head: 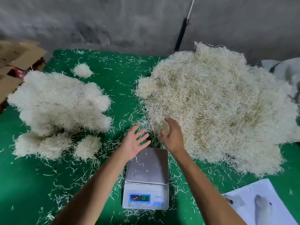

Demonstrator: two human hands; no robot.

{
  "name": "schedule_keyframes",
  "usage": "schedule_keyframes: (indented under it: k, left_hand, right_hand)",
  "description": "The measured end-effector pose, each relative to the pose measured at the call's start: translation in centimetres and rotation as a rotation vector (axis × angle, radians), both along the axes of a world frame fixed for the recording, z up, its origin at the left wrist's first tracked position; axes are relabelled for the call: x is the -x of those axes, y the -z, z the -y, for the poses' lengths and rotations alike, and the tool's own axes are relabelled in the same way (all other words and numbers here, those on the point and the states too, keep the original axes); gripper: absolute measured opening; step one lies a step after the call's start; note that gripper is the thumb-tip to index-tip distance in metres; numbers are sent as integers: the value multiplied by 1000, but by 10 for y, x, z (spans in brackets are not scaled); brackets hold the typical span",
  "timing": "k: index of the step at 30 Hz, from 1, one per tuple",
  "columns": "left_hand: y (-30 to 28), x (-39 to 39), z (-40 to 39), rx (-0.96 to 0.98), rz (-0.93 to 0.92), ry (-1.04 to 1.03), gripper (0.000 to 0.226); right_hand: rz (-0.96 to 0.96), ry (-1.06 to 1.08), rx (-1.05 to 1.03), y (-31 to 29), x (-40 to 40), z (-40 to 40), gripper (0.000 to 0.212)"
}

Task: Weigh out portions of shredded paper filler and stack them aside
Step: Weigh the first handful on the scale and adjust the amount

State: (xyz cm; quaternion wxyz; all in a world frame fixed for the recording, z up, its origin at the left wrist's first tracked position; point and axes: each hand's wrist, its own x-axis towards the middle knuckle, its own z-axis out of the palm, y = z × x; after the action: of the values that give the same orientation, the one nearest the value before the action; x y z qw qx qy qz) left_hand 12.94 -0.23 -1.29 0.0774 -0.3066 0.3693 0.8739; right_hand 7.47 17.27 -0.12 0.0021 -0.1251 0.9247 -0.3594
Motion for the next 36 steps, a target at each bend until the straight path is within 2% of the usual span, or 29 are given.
schedule_keyframes:
  k: [3,6,8,10,11,14,15,16,18,20,22,23,24,26,27,29,31,32,34,35,36]
  left_hand:
    - [0,30,-25,79,24,89,47]
    - [3,61,-40,148,79,93,41]
    - [10,78,-44,191,147,63,36]
    - [15,88,-45,246,210,45,33]
    - [18,89,-45,258,232,47,33]
    - [29,93,-45,201,270,36,41]
    - [29,94,-47,214,249,58,48]
    - [28,95,-48,263,186,90,54]
    - [24,97,-53,136,197,138,51]
    - [22,99,-55,107,194,84,58]
    - [12,100,-49,76,131,31,43]
    - [5,100,-41,110,105,41,30]
    - [2,99,-32,190,67,-1,27]
    - [-27,97,-18,312,62,-172,48]
    - [-46,94,-9,294,86,-190,55]
    - [-67,84,11,325,181,-152,54]
    - [-86,58,21,669,236,40,57]
    - [-91,51,23,853,237,125,63]
    - [-97,41,18,839,27,336,64]
    - [-99,38,11,813,-100,483,78]
    - [-100,35,5,830,-94,581,95]
  right_hand:
    - [-61,75,-196,16,34,-24,61]
    - [-117,73,-373,36,63,-33,79]
    - [-55,51,-513,50,80,-34,86]
    - [53,42,-604,60,92,-32,85]
    - [79,39,-600,63,93,-31,76]
    - [0,6,-458,61,90,-26,33]
    - [-17,-24,-375,57,86,-23,28]
    - [-16,-71,-271,52,81,-17,30]
    - [5,-212,-63,40,68,-3,45]
    - [-16,-312,40,31,56,7,55]
    - [-50,-324,103,26,48,9,57]
    - [-90,-303,103,24,46,6,60]
    - [-126,-267,63,23,45,3,65]
    - [-110,-194,-38,17,41,0,83]
    - [-71,-191,-87,13,41,1,92]
    - [-14,-237,-211,6,41,4,98]
    - [85,-224,-301,-4,40,8,84]
    - [121,-183,-304,-8,40,11,65]
    - [196,-59,-130,-15,37,16,14]
    - [249,14,27,-20,37,22,8]
    - [292,55,186,-27,35,26,4]
